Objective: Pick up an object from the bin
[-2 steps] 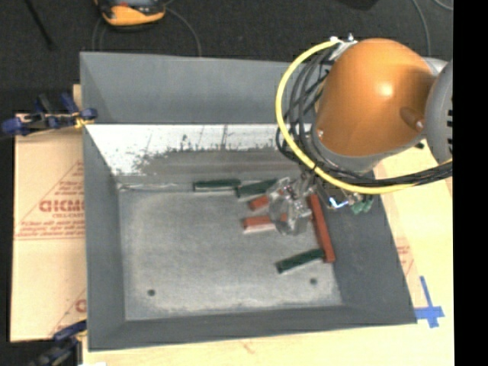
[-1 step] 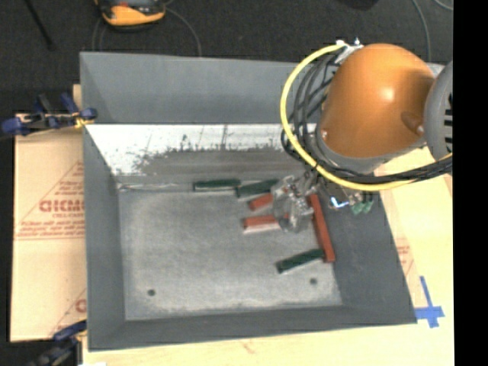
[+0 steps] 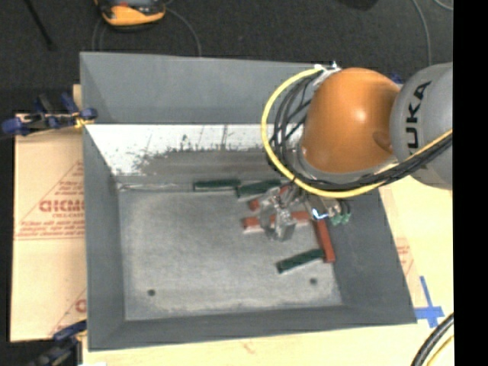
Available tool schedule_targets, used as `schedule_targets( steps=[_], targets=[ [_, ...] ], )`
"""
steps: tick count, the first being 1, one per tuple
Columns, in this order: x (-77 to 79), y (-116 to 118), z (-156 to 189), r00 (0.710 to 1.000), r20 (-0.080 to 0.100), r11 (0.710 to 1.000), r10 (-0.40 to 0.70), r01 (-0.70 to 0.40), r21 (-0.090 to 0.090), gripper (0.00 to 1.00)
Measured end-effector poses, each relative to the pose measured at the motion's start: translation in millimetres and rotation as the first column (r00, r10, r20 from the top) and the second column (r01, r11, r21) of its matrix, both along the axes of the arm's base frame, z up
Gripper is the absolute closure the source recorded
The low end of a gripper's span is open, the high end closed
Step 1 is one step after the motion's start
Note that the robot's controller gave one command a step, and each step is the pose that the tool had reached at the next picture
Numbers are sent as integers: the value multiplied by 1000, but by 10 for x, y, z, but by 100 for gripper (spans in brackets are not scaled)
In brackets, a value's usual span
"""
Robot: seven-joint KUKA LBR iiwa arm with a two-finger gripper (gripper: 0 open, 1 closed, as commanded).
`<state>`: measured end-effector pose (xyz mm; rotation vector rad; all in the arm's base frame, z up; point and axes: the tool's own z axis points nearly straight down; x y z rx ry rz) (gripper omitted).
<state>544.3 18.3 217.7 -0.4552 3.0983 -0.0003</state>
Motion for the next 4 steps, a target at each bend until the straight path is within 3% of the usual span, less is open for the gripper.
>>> schedule_targets(
  steps=[1,2,3,4],
  targets=[
    [-412,-70,-458,999,-7,999,-52,52,0,0],
    [-411,-68,-457,999,-7,999,-52,52,0,0],
    [-366,-421,-667,1000,-3,1000,11,-11,0,0],
    [-290,-842,-1214,1000,0,1000,8,-8,-2,0]
  ],
)
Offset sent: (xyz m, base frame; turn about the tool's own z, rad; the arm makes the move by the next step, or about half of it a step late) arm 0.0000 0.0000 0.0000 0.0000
